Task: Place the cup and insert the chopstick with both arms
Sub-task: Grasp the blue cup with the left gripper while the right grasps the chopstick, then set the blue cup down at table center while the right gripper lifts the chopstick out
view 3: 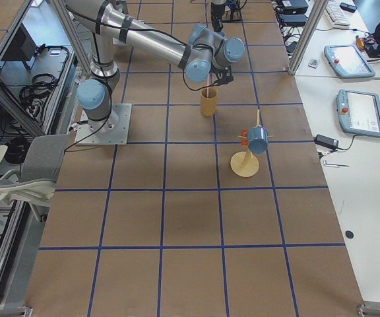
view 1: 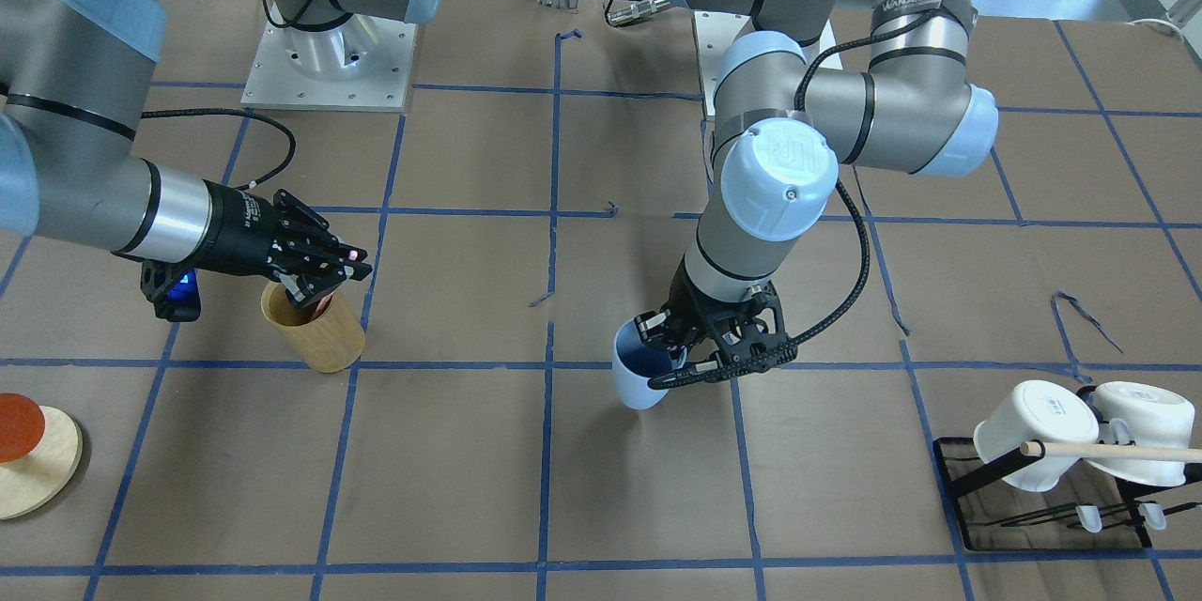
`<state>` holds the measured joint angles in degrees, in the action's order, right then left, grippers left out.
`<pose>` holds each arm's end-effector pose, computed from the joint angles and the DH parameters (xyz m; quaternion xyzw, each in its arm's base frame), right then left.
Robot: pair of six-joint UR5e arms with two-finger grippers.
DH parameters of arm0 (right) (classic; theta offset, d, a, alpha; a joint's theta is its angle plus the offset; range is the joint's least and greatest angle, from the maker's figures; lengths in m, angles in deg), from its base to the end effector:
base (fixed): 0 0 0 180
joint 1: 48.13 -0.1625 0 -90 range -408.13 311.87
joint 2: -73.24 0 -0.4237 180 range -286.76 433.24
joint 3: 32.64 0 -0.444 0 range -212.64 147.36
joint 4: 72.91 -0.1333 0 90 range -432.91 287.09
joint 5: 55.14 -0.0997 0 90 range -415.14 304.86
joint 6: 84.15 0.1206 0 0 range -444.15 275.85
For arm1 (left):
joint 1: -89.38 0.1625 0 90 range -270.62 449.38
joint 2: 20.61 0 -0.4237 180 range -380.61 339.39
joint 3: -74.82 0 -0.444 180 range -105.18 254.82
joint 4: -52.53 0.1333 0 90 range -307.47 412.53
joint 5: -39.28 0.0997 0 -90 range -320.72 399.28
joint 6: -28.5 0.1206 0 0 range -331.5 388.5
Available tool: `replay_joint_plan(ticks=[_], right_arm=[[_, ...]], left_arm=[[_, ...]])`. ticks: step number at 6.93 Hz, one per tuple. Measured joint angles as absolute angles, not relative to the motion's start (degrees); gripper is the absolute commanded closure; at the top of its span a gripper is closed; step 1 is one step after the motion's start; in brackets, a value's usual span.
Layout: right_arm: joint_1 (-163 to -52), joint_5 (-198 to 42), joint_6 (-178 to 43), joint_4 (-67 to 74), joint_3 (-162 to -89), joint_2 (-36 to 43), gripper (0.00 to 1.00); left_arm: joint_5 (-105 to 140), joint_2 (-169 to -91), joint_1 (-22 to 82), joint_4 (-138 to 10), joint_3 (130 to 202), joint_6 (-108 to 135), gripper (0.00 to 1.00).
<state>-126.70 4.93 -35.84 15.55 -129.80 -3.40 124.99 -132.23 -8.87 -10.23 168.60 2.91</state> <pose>0.0773 -0.5940 0.2848 0.5151 0.7977 0.2555 0.1820 -0.2357 -0.6334 0.2489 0.1500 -0.9878 0.0045 0.0405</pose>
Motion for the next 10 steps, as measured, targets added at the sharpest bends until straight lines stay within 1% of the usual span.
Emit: replay_joint_plan(ticks=[3,4,6,7,8,10], right_arm=[[-126.57,4.41,-34.77,15.21,-127.74,-3.64,1.0],[-126.37,4.7,-34.47,13.94,-126.11,-3.89,1.0],[-124.89,4.69,-34.17,8.74,-122.9,-4.96,1.0],[-124.46,4.55,-34.21,6.76,-121.07,-6.04,1.0],[-124.52,4.23,-34.34,5.89,-118.94,-6.69,1.0],[-125.15,-1.5,-34.26,5.31,-115.25,-7.13,1.0]], left_arm=[[124.6,-139.98,-13.3,-9.94,159.75,-2.17,1.0],[124.62,-141.63,-14.55,-9.93,158.34,-3.02,1.0],[124.66,-143.03,-16.03,-9.92,157.84,-4.21,1.0],[124.59,-143.25,-16.25,-9.91,157.85,-4.37,0.6],[124.53,-143.39,-16.34,-9.93,157.86,-4.41,0.01],[123.23,-142.5,-16.28,-10.68,157.62,-3.03,0.0]])
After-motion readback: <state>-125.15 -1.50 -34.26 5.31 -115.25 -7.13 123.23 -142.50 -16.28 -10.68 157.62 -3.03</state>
